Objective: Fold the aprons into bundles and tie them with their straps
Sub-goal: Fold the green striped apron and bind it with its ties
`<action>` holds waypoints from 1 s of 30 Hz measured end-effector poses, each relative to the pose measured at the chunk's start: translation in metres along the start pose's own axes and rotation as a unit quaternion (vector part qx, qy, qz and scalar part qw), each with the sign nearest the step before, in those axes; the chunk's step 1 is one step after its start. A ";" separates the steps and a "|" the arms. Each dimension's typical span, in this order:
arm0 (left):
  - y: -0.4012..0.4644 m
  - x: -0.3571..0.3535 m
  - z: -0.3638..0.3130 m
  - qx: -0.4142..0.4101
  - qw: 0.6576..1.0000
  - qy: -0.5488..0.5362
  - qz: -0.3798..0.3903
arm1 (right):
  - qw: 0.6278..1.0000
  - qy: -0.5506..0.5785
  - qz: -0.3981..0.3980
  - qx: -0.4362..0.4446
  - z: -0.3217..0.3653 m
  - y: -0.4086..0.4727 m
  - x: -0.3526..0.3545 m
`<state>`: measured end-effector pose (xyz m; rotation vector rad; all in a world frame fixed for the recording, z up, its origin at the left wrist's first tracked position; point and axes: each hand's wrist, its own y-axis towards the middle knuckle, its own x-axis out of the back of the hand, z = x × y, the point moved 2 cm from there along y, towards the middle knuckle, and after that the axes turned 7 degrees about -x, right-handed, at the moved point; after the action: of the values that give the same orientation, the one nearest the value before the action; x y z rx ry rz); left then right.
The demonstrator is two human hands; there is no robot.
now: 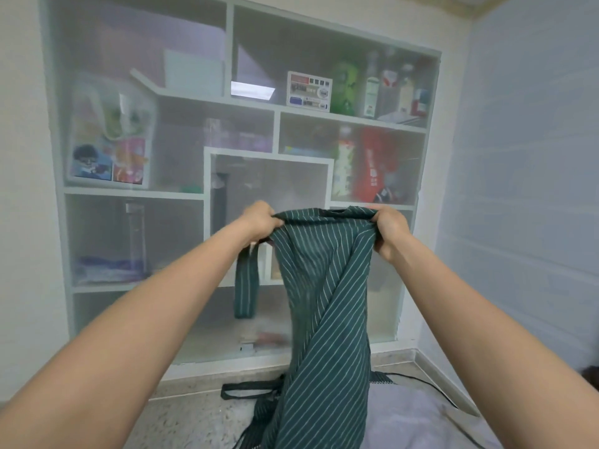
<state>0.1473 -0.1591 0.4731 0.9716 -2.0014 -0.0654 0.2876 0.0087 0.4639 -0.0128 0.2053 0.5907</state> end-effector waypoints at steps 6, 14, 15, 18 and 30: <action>-0.011 0.022 -0.019 -0.009 0.935 -0.341 -0.100 | 0.992 -0.067 0.087 0.067 0.017 -0.015 -0.003; -0.028 0.049 -0.009 -0.034 0.974 -0.187 -0.123 | 0.972 -0.112 0.206 -0.029 0.007 -0.039 -0.009; -0.033 0.053 -0.007 -0.044 0.978 -0.158 -0.132 | 0.973 -0.089 0.213 -0.026 0.003 -0.043 -0.012; -0.050 0.066 0.001 -0.062 0.986 -0.056 -0.141 | 0.973 -0.036 0.228 -0.029 -0.008 -0.054 -0.024; -0.139 0.087 0.023 0.100 0.956 -0.175 -0.213 | 0.965 -0.043 0.248 0.077 -0.022 -0.113 -0.063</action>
<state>0.1884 -0.3191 0.4655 1.6054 -2.1038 -0.2936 0.2950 -0.1220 0.4495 0.2213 0.1691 1.0710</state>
